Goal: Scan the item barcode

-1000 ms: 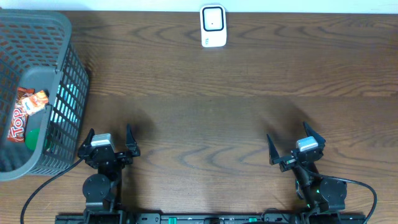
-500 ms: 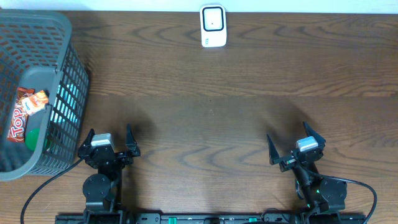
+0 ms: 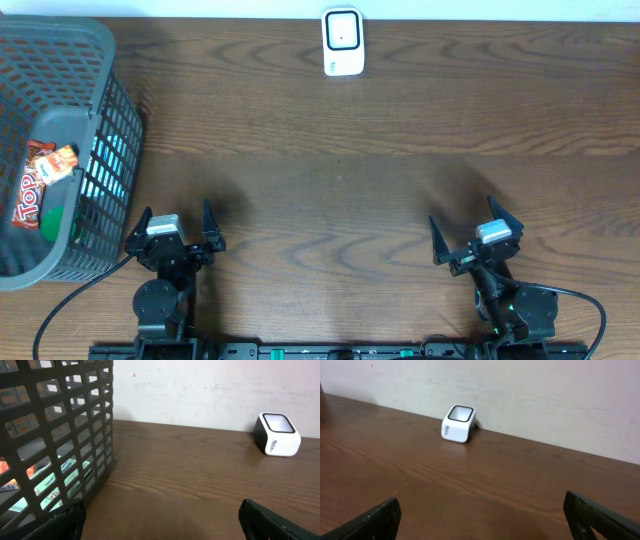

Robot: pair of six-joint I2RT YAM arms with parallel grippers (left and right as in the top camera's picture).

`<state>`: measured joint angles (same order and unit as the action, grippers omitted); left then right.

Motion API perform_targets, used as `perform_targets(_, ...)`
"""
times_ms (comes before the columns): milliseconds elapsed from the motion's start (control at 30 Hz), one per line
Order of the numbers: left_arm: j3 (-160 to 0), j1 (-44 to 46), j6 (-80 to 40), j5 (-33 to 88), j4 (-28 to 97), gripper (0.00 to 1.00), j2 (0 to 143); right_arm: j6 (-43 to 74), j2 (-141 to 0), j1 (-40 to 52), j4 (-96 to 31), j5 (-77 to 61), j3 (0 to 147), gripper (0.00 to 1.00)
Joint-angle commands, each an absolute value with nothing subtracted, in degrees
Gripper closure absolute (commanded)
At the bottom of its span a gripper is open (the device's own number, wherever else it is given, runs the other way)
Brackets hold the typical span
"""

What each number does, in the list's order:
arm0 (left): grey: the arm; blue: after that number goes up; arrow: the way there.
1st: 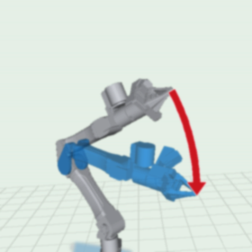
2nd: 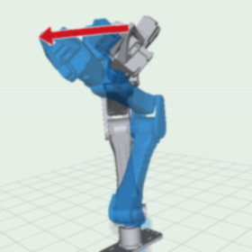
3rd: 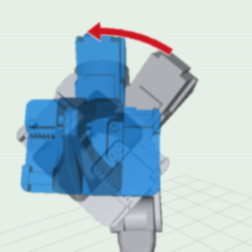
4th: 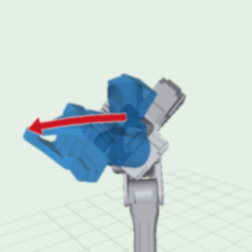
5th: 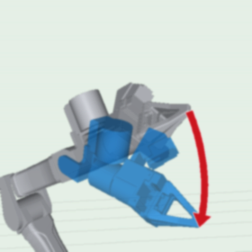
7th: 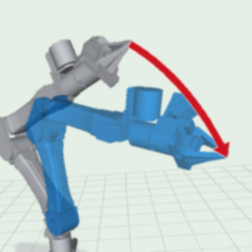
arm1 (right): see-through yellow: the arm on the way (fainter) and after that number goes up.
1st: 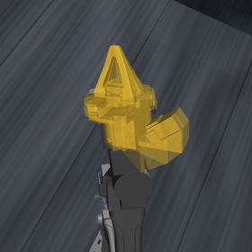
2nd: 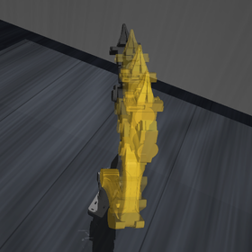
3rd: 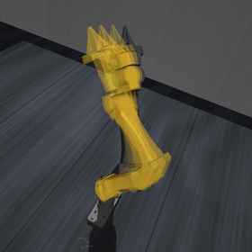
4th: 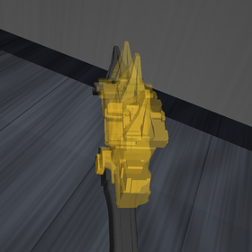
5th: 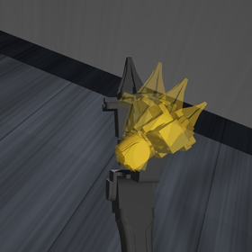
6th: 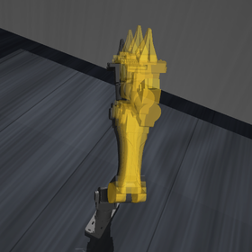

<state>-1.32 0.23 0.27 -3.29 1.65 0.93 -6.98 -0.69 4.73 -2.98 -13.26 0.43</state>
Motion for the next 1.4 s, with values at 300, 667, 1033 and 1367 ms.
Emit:
perform_targets(300,-0.23,0.45,1.06,-3.64,3.84,0.02,0.99,-7.35,-0.49,5.3,-3.22,-12.97,0.32,0.01)
perform_targets(667,-0.23,0.51,-0.69,-0.86,3.81,0.02,0.99,-7.35,-0.49,5.3,-3.22,-12.97,0.32,0.01)
perform_targets(1033,-2.09,0.51,-1.48,15.25,2.55,0.02,1.08,-7.35,-0.49,5.3,-3.22,-12.97,0.32,0.01)
perform_targets(1367,-19.99,0.51,-3.73,15.81,10.26,0.02,14.48,-7.35,-0.49,5.3,-3.22,-12.97,0.32,0.01)
